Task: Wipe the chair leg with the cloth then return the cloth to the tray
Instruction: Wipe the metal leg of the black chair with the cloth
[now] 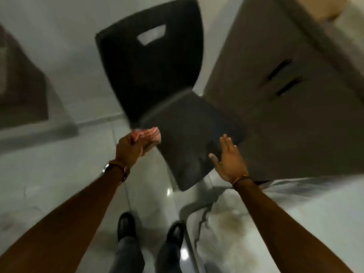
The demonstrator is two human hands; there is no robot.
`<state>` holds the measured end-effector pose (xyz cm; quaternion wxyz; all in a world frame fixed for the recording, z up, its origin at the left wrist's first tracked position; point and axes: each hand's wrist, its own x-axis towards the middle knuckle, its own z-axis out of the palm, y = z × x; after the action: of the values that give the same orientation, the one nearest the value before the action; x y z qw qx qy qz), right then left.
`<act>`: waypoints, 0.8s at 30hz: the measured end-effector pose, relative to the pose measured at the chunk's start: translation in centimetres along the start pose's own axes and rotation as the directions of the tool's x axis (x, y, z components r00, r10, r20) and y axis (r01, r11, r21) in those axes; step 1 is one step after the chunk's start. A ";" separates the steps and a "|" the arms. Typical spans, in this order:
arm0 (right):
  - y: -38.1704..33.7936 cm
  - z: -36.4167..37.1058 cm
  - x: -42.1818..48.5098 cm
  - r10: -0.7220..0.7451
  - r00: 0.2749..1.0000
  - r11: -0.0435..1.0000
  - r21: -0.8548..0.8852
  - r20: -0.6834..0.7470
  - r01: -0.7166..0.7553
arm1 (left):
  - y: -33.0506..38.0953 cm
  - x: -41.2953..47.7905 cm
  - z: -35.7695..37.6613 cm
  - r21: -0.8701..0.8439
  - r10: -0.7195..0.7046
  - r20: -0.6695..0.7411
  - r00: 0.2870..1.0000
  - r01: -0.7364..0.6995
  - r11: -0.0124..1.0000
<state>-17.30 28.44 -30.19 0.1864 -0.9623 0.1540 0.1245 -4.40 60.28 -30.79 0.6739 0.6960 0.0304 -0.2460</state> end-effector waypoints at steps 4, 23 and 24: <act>-3.8 9.9 2.7 -0.150 0.976 0.988 -0.012 0.160 0.154 | -13.9 -3.0 -5.1 -0.188 -0.161 -0.150 0.976 0.132 0.973; -2.3 21.8 8.4 -0.468 0.883 0.865 -0.183 0.043 0.468 | -37.6 -3.6 15.7 0.218 0.115 -0.008 0.993 -0.110 0.970; -2.4 21.8 8.3 -0.468 0.883 0.864 -0.189 0.042 0.467 | -37.9 -3.2 15.8 0.266 0.127 -0.005 0.992 -0.121 0.956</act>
<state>-12.79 37.11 -51.50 0.1164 -0.9847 -0.0961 0.0872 -26.14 49.52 -64.04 0.5884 0.7831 -0.0394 -0.1974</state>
